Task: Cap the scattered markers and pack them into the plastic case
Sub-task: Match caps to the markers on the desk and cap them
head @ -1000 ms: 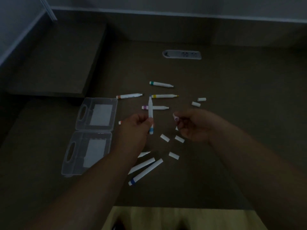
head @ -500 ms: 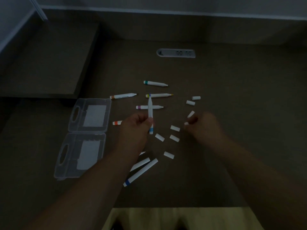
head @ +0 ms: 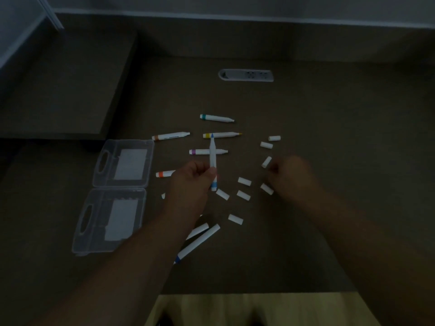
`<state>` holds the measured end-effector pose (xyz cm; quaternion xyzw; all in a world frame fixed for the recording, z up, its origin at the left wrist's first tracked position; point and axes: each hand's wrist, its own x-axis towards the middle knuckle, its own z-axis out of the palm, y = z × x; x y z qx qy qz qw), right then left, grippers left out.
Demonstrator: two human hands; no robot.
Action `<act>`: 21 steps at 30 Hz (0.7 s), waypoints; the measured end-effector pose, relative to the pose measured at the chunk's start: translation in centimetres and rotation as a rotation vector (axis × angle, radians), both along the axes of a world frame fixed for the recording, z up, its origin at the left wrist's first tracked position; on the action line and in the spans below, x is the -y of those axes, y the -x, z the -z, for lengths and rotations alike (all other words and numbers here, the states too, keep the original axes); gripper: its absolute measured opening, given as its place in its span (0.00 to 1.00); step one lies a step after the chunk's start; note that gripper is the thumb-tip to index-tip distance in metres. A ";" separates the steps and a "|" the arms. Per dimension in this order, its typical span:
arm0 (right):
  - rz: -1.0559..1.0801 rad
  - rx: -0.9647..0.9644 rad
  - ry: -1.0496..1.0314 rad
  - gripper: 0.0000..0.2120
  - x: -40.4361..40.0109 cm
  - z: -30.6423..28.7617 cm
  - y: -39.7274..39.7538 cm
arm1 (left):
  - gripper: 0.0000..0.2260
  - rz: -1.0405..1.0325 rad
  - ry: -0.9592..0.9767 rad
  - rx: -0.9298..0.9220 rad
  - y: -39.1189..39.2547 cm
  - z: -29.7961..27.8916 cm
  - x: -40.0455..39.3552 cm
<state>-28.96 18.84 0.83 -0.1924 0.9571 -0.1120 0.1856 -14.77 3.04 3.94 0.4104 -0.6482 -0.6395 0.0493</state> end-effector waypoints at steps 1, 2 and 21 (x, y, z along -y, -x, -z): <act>-0.018 -0.058 0.018 0.14 0.2 0.1 0.5 | 0.04 0.000 0.005 -0.005 -0.1 0.0 -0.1; -0.045 -0.103 0.028 0.15 0.3 0.3 1.0 | 0.04 0.004 0.013 -0.008 -0.1 0.1 -0.2; -0.241 -0.193 -0.133 0.12 0.7 1.7 3.2 | 0.05 0.015 0.019 0.010 -0.5 0.5 -1.1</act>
